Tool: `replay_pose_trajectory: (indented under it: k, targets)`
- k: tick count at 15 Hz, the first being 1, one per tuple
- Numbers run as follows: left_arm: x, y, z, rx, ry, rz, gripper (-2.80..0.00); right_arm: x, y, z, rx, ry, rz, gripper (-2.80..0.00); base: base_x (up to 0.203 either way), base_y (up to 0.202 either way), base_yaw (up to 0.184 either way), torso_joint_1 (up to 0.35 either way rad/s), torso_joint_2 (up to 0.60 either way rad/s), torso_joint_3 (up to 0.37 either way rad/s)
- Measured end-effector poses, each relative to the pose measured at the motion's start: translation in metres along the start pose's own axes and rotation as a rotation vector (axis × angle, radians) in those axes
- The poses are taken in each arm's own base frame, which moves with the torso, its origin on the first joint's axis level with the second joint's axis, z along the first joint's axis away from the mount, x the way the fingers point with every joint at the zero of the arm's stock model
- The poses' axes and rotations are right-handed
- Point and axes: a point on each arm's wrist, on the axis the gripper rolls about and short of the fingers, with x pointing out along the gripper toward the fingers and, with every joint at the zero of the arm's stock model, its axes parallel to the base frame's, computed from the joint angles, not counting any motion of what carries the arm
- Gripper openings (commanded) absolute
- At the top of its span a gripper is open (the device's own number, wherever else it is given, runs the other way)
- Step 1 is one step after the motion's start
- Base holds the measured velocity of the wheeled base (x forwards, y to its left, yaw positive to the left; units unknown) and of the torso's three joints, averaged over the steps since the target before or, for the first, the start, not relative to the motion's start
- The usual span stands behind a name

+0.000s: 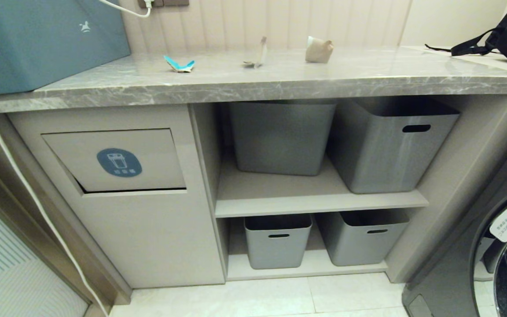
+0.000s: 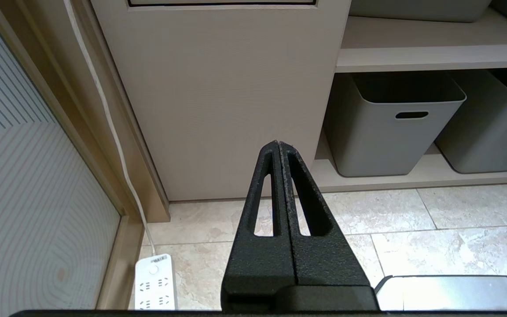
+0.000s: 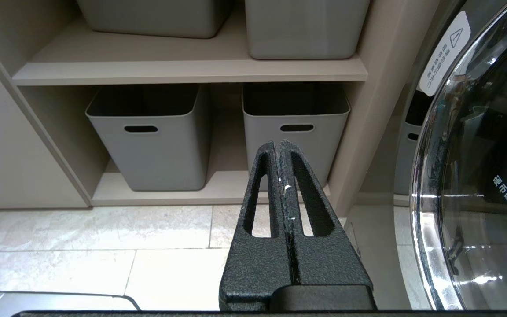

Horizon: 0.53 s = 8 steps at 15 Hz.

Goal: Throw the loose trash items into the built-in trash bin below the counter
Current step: Pick up the garbage

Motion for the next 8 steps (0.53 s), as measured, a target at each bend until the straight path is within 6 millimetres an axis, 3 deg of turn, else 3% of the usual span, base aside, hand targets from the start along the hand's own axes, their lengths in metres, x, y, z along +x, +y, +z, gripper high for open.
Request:
replay_pose_trajectory:
  k: [8]
  targets:
    - [0.0000, 0.0000, 0.0001, 0.000, 0.000, 0.000, -2.80, 0.0000, 0.0000, 0.0000, 0.000, 0.000, 0.000, -2.80, 0.000, 0.000, 0.000, 0.000, 0.00, 0.000]
